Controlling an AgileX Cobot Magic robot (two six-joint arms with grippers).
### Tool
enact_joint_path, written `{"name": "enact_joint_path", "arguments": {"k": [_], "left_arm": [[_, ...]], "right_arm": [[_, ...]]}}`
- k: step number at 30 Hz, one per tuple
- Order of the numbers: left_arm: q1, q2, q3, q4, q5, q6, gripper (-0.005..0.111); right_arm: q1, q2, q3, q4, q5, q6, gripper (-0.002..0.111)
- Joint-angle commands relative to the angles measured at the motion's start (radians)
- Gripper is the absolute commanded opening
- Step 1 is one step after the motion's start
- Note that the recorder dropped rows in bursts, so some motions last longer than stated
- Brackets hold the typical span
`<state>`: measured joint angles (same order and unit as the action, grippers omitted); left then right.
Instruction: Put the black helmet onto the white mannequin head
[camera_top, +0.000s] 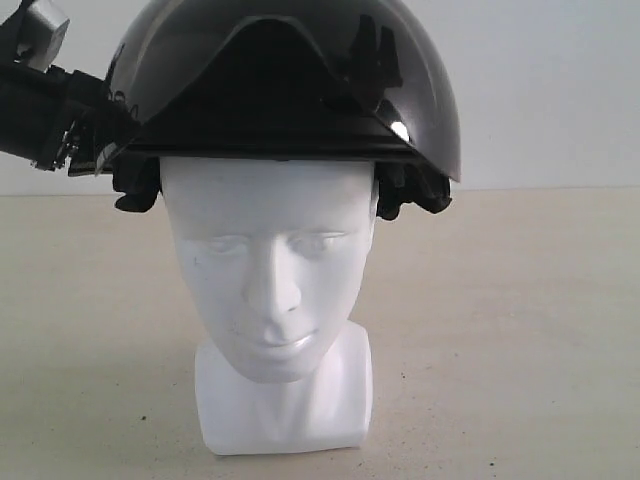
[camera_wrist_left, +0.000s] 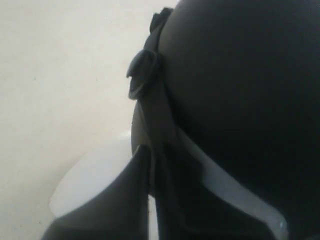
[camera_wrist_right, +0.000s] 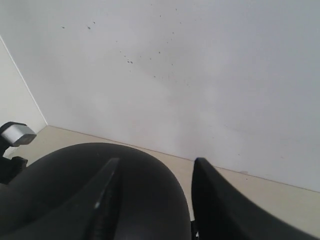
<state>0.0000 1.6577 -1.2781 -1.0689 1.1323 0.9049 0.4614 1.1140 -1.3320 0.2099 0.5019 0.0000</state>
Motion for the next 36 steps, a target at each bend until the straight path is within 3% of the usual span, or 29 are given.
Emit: {"name": "enact_joint_path", "arguments": {"k": [1,10,21,25,28,30,31,33,34,36], "left_arm": [[0.014,-0.016,-0.002,0.038,0.089,-0.015,0.004],[0.107,-0.026,-0.002,-0.037,0.089,0.009,0.004],[0.155,-0.032,-0.002,-0.080,0.089,0.033,0.004],[0.211,-0.070,-0.002,-0.178,0.089,0.046,0.004],[0.244,-0.116,-0.002,-0.243,0.089,0.066,0.004],[0.259,-0.152,-0.002,-0.331,0.089,0.075,0.004],[0.257,-0.161,-0.006,-0.363,0.089,0.097,0.004],[0.231,-0.174,-0.054,-0.383,0.089,0.125,0.004],[0.202,-0.172,-0.119,-0.349,0.089,0.060,0.004],[0.164,-0.152,-0.238,-0.221,0.089,-0.059,0.004]], "right_arm": [[-0.002,-0.007,-0.007,-0.011,0.001,-0.006,0.043],[-0.002,-0.007,-0.007,-0.017,-0.001,-0.006,0.043],[-0.002,-0.005,-0.007,-0.050,0.003,0.000,0.041],[-0.004,0.033,-0.007,-0.199,0.022,0.153,0.024],[-0.004,0.075,-0.011,-0.311,-0.028,0.182,0.000],[-0.079,0.151,-0.058,-0.334,0.018,0.188,0.000],[-0.118,0.188,-0.071,-0.283,0.035,0.179,0.000],[-0.204,0.262,-0.076,-0.006,0.024,-0.076,0.000],[-0.243,0.284,-0.076,0.286,0.046,-0.357,0.000],[-0.316,0.311,-0.078,0.646,0.169,-0.666,0.000]]}}
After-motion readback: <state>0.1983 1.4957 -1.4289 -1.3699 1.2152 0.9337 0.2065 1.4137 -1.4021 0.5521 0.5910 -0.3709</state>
